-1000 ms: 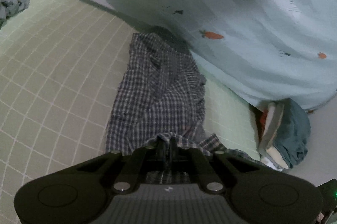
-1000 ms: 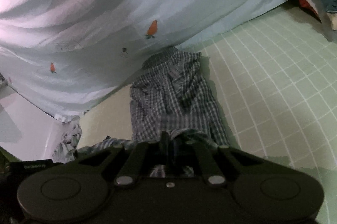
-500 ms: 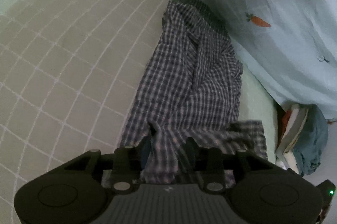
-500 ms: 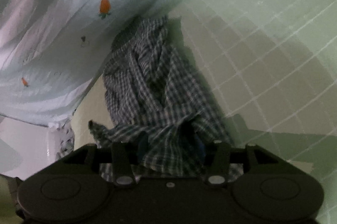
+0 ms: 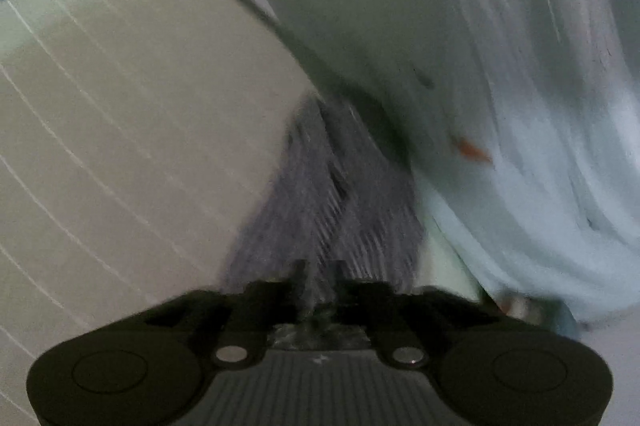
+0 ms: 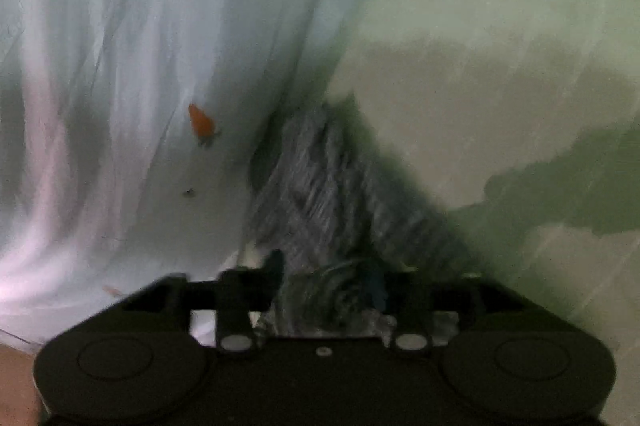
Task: Fold clothes
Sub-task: 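Grasp the shirt hem with both grippers and fold it toward the collar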
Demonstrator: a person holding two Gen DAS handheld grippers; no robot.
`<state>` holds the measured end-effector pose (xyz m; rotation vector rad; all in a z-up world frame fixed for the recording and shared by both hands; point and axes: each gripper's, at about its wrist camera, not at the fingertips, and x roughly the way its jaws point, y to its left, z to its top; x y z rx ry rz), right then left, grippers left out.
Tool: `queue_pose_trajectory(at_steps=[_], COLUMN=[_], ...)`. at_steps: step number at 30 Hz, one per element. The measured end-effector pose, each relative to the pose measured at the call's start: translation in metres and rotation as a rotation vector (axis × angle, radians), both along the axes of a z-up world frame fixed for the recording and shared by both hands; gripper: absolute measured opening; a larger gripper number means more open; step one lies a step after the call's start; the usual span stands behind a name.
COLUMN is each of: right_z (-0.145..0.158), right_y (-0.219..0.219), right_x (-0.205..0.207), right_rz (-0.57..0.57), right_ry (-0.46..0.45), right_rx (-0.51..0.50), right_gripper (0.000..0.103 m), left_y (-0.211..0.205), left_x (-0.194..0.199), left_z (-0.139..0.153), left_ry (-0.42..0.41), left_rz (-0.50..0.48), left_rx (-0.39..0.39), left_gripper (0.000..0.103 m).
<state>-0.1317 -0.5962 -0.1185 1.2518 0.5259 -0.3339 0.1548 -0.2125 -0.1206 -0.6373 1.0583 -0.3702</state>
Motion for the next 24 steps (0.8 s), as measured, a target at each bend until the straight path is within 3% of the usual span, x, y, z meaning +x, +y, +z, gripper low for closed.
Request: queue_pose_trajectory(at_steps=[1, 4, 6, 10, 13, 16, 17, 19, 20, 24], right_z=[0.009, 0.024, 0.018, 0.001, -0.005, -0.008, -0.009, -0.011, -0.012, -0.004], right_y=[0.004, 0.028, 0.039, 0.049, 0.052, 0.049, 0.049, 0.048, 0.047, 0.048], right_x=[0.001, 0.000, -0.005, -0.005, 0.002, 0.012, 0.015, 0.017, 0.017, 0.007], right_rz=[0.022, 0.135, 0.194, 0.248, 0.277, 0.297, 0.308, 0.327, 0.332, 0.246], right_ry=[0.035, 0.145, 0.181, 0.250, 0.247, 0.247, 0.250, 0.264, 0.271, 0.263], right_rx=[-0.105, -0.375, -0.424, -0.421, -0.437, -0.447, -0.449, -0.458, -0.464, -0.522], right_gripper=[0.052, 0.069, 0.077, 0.077, 0.076, 0.063, 0.052, 0.024, 0.001, 0.001], left_y=[0.002, 0.002, -0.001, -0.007, -0.005, -0.001, 0.001, 0.004, 0.005, 0.012], left_x=[-0.001, -0.011, -0.020, -0.038, -0.040, -0.035, -0.033, -0.030, -0.028, -0.022], left_z=[-0.001, -0.010, -0.018, -0.034, -0.031, -0.026, -0.025, -0.023, -0.022, -0.018], left_ry=[-0.002, 0.014, 0.037, 0.083, 0.064, 0.051, 0.048, 0.041, 0.038, 0.026], left_rz=[-0.007, -0.046, -0.080, -0.150, -0.160, -0.128, -0.116, -0.094, -0.082, -0.037], left_rx=[0.026, 0.091, 0.129, 0.204, 0.216, 0.225, 0.228, 0.234, 0.237, 0.249], left_gripper=[0.062, 0.071, 0.073, 0.073, 0.074, 0.076, 0.076, 0.076, 0.076, 0.079])
